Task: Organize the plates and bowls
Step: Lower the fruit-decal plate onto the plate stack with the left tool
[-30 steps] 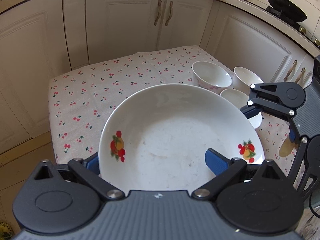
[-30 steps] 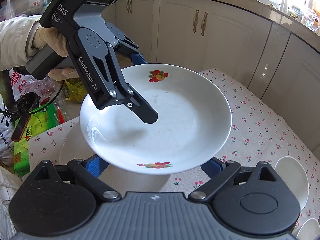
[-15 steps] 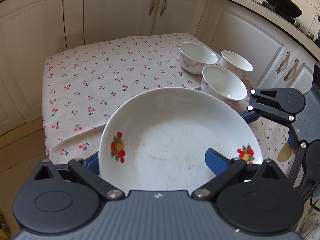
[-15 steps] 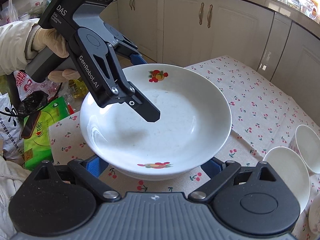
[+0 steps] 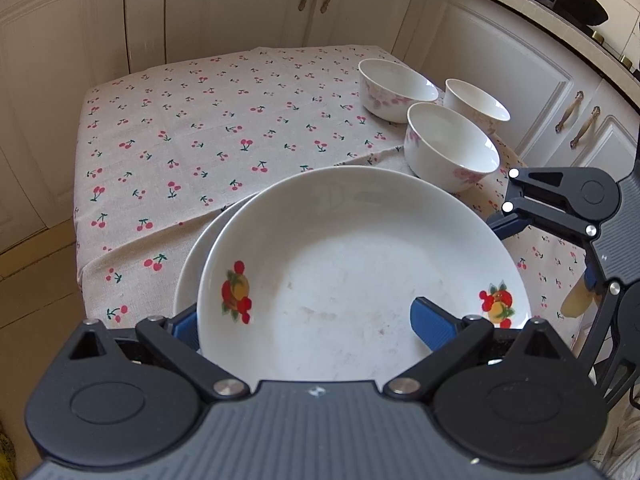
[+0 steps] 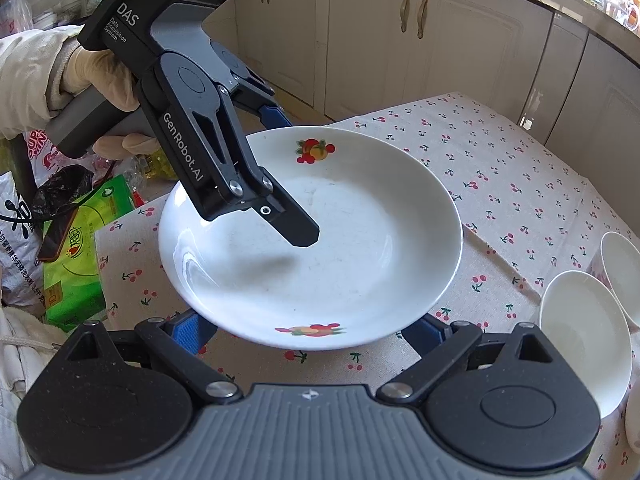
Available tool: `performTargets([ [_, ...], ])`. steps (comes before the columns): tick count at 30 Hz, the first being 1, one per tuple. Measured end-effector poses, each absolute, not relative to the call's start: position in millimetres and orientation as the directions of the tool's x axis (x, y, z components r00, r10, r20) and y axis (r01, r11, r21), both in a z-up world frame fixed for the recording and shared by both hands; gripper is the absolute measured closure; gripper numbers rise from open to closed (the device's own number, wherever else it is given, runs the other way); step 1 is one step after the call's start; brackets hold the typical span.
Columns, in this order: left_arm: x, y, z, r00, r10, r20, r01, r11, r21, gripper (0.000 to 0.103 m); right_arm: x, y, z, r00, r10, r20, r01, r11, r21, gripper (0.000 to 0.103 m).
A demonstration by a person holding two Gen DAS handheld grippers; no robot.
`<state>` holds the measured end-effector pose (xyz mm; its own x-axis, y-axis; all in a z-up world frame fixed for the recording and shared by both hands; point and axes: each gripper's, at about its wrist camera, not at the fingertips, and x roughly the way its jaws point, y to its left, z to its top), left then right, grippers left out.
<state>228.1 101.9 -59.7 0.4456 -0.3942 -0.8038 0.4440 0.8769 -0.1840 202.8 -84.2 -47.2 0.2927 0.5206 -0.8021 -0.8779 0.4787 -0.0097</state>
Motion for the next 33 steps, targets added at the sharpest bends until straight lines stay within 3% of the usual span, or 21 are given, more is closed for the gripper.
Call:
performTargets([
  [33, 226.6, 117.2, -53.3, 0.419, -0.395, -0.818, 0.422, 0.882, -0.21, 0.003, 201.7, -83.4, -45.4, 0.317, 0.5, -0.806, -0.872, 0.487, -0.041, 0.004],
])
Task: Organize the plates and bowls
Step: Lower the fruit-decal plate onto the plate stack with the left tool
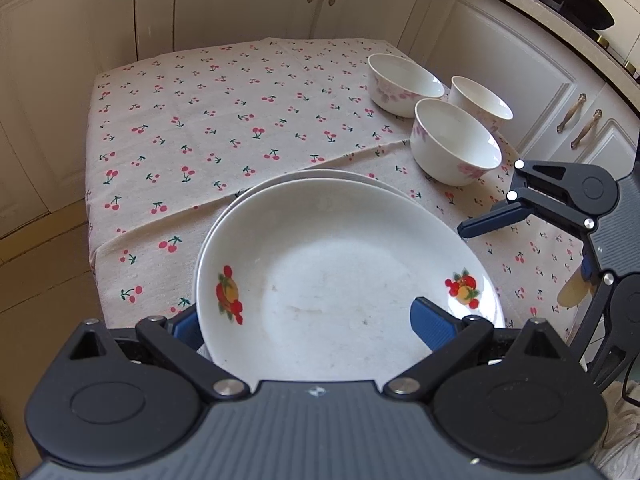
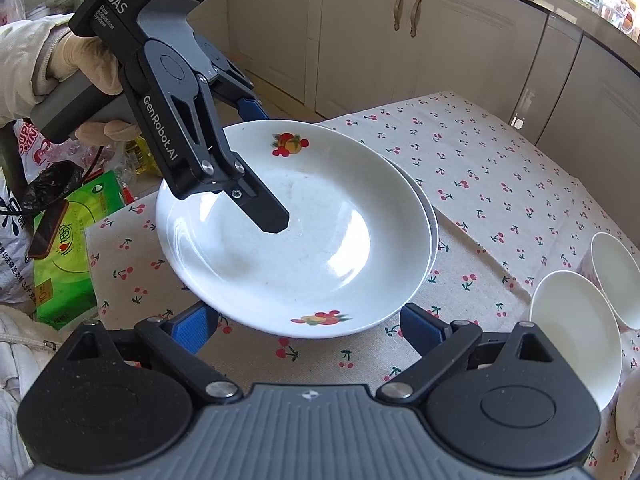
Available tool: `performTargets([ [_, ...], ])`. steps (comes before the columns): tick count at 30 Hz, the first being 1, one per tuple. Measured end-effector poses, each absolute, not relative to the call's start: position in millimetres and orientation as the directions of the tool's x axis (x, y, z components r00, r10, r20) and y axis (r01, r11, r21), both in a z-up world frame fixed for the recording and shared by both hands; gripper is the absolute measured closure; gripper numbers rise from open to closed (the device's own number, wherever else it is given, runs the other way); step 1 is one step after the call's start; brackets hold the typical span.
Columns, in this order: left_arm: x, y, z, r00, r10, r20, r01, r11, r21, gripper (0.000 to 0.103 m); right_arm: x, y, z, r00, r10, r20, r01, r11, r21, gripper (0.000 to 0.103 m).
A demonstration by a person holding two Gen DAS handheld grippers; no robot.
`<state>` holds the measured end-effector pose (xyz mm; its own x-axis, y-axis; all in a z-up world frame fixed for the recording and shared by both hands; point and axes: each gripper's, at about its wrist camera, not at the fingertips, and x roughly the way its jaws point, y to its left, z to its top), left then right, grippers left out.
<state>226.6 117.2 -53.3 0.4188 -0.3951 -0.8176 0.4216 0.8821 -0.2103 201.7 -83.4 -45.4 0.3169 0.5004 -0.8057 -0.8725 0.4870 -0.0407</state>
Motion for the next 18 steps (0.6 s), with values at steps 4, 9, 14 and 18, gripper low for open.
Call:
performTargets([
  [4, 227.0, 122.3, -51.5, 0.422, -0.409, -0.809, 0.41, 0.882, -0.232, 0.003, 198.9, -78.0, -46.7, 0.322, 0.492, -0.808, -0.876, 0.479, -0.057, 0.003],
  [9, 222.9, 124.5, -49.8, 0.428, -0.408, -0.807, 0.415, 0.881, -0.226, 0.003, 191.9, -74.7, -46.5, 0.327, 0.5, -0.802, -0.879, 0.472, -0.064, 0.003],
  [14, 218.9, 125.6, -48.8, 0.442, -0.381, -0.812, 0.411, 0.891, -0.195, 0.003, 184.6, -78.0, -41.6, 0.368, 0.5, -0.784, -0.868, 0.487, -0.096, 0.0],
  [18, 216.4, 129.2, -49.8, 0.45, -0.373, -0.811, 0.404, 0.895, -0.187, 0.003, 180.1, -81.7, -40.2, 0.393, 0.497, -0.774, -0.856, 0.506, -0.109, 0.0],
])
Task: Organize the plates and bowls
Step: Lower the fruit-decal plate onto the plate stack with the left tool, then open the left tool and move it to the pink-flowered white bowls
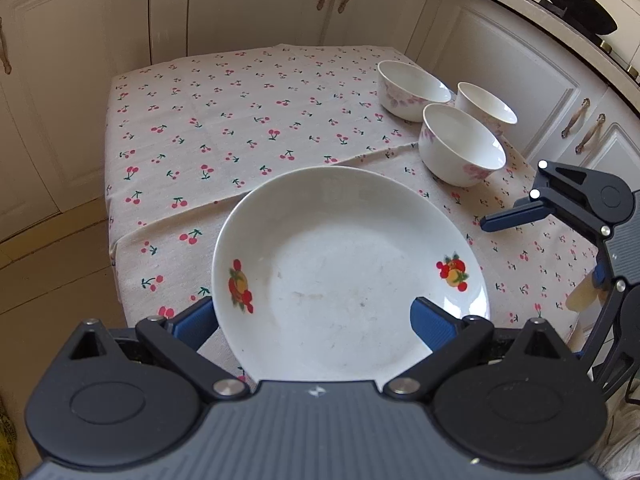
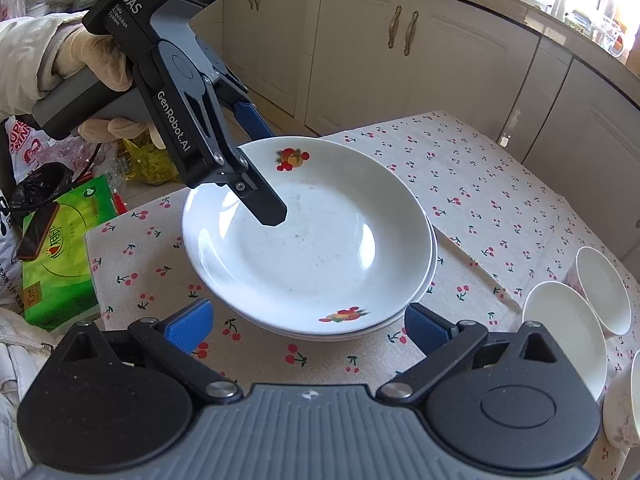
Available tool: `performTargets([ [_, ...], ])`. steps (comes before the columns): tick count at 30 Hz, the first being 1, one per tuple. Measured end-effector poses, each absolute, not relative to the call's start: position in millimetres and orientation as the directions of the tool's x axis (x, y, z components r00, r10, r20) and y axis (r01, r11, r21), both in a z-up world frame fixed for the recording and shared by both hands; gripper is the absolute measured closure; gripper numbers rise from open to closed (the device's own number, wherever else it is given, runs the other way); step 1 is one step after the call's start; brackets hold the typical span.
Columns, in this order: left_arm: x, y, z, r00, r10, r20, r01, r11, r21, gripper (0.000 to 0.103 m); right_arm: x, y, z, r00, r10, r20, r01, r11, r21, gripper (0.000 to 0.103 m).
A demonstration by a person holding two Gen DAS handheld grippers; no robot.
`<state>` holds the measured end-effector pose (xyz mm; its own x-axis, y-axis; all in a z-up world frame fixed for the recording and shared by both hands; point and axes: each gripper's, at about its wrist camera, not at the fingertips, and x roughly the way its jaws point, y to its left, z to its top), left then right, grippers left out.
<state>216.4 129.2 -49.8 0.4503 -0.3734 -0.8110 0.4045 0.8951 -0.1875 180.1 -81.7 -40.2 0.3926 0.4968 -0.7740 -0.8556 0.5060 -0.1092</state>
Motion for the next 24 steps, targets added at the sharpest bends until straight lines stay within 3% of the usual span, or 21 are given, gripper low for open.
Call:
performTargets([
  [11, 185.2, 108.6, -24.8, 0.58, -0.367, -0.727, 0.465, 0.882, -0.075, 0.002, 159.0, -104.5, -34.1, 0.548, 0.469, -0.692, -0.75, 0.642, -0.159, 0.0],
  [24, 140.3, 40.6, -26.2, 0.669, -0.369, -0.645, 0.435, 0.898, -0.063, 0.002, 146.1, -155.3, -36.4, 0.735, 0.321, -0.597, -0.509, 0.843, -0.174, 0.0],
])
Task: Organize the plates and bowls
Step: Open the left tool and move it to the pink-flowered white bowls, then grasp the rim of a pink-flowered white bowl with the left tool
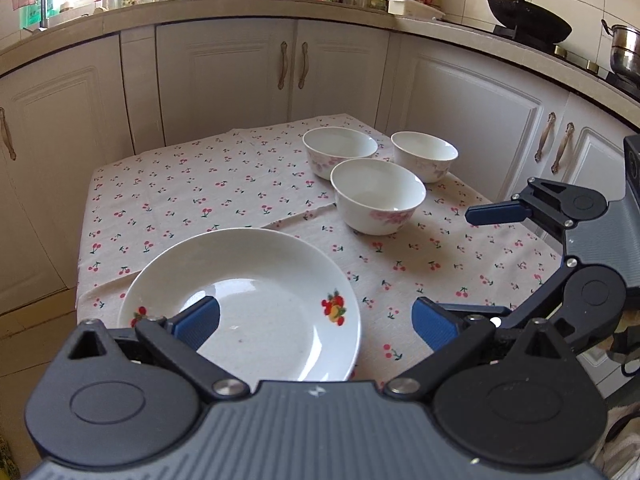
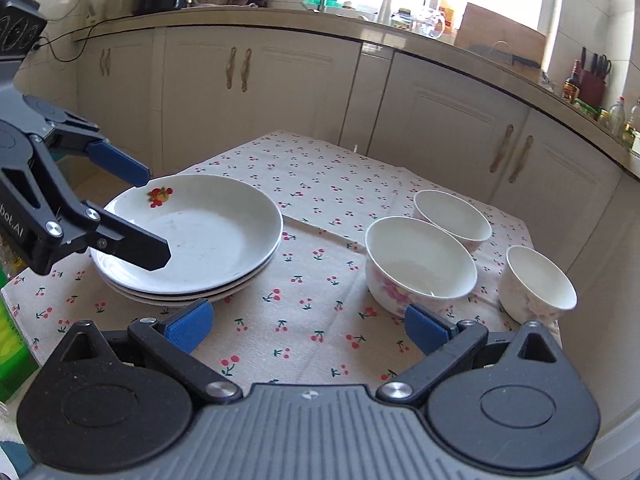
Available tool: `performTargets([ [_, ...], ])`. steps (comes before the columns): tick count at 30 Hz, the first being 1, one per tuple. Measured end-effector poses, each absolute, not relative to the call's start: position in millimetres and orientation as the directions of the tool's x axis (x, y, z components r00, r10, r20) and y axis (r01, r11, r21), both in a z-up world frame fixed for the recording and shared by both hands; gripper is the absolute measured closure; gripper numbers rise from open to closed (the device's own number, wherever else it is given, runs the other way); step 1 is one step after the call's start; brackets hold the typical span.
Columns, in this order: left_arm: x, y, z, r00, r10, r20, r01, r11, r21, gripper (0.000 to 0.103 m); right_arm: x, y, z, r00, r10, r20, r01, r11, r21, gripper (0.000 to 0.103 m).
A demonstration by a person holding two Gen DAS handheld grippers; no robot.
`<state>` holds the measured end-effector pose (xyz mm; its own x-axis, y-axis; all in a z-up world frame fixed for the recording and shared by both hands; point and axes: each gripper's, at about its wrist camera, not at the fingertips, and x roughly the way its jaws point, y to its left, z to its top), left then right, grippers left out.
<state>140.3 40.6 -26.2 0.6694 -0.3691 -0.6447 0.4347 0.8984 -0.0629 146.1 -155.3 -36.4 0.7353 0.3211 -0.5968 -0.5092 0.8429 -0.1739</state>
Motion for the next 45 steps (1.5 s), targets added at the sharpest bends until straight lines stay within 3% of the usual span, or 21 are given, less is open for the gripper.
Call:
performTargets([
  [4, 135.0, 14.4, -26.7, 0.706, -0.338, -0.623, 0.411, 0.911, -0.028, 0.001, 147.6, -176.9, -40.0, 0.748, 0.305, -0.589, -0.468, 0.872, -0.143, 0.0],
  [13, 158.3, -29.4, -21.9, 0.707, -0.346, -0.617, 0.383, 0.92, -0.077, 0.001, 164.8, -215.3, -50.8, 0.784, 0.252, -0.567, -0.395, 0.907, -0.144, 0.0],
  [29, 261.7, -79.0, -33.3, 0.625, -0.306, -0.718, 0.438, 0.899, -0.002, 0.001, 225.5, -227.2, -74.8, 0.77, 0.27, -0.578, -0.405, 0.907, -0.115, 0.0],
  [38, 298.9, -93.4, -50.5, 0.565, -0.329, -0.756, 0.476, 0.879, -0.027, 0.003, 248.3, -219.9, -84.7, 0.758, 0.293, -0.583, -0.432, 0.895, -0.11, 0.008],
  [45, 315.4, -97.9, -56.2, 0.523, -0.365, -0.77, 0.501, 0.863, -0.068, 0.017, 251.6, -215.6, -87.1, 0.746, 0.319, -0.585, -0.458, 0.883, -0.103, 0.014],
])
